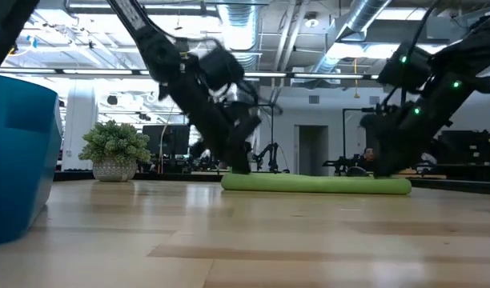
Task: Fold microfiber towels
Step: Fold the green microfiber towel
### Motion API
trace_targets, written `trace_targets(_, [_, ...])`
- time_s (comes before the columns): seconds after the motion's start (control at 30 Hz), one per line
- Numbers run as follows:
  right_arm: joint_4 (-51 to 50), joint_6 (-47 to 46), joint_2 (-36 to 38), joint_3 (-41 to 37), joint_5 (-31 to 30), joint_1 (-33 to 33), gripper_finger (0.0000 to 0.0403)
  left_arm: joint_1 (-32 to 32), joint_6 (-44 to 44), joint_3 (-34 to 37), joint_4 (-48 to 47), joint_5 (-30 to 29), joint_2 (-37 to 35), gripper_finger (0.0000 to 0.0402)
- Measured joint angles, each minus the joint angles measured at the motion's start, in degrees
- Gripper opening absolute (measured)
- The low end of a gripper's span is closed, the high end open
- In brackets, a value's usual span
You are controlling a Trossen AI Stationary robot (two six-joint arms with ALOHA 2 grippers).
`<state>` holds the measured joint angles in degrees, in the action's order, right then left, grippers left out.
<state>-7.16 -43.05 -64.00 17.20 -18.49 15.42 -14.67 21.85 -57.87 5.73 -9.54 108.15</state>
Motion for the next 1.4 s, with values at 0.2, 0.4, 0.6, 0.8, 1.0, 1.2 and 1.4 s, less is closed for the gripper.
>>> trace_targets(0.2, [2.0,0.9,-7.5,0.1,0.2,1.7,0.0091,-0.6,2.7,-0.2,0.3,0.2,4.2,0.002])
trace_targets(0.4, [2.9,1.1,-8.0,0.1,1.3,2.7,0.0091,-0.6,2.8,-0.2,-1.8,1.9,3.9,0.002])
trace_targets(0.6, [2.6,0.7,0.2,-0.1,1.4,2.5,0.0091,0.2,5.9,-0.2,-2.4,6.0,3.7,0.002])
trace_targets(0.8, [3.3,-1.4,6.2,-0.1,1.6,-4.0,0.0091,5.3,9.6,-0.2,-3.6,4.5,3.7,0.002])
trace_targets(1.0, [3.8,-3.7,5.6,-0.1,1.4,-16.7,0.0091,13.4,18.2,-0.2,-5.1,3.4,3.7,0.002])
trace_targets(1.2, [4.5,-18.7,2.8,0.0,-1.0,-27.6,0.0091,21.3,26.8,-0.1,-4.6,1.9,3.8,0.002])
trace_targets(1.4, [17.4,-22.9,-4.4,0.0,-11.5,-34.9,0.0091,24.6,36.6,0.2,1.0,-0.1,4.2,0.002])
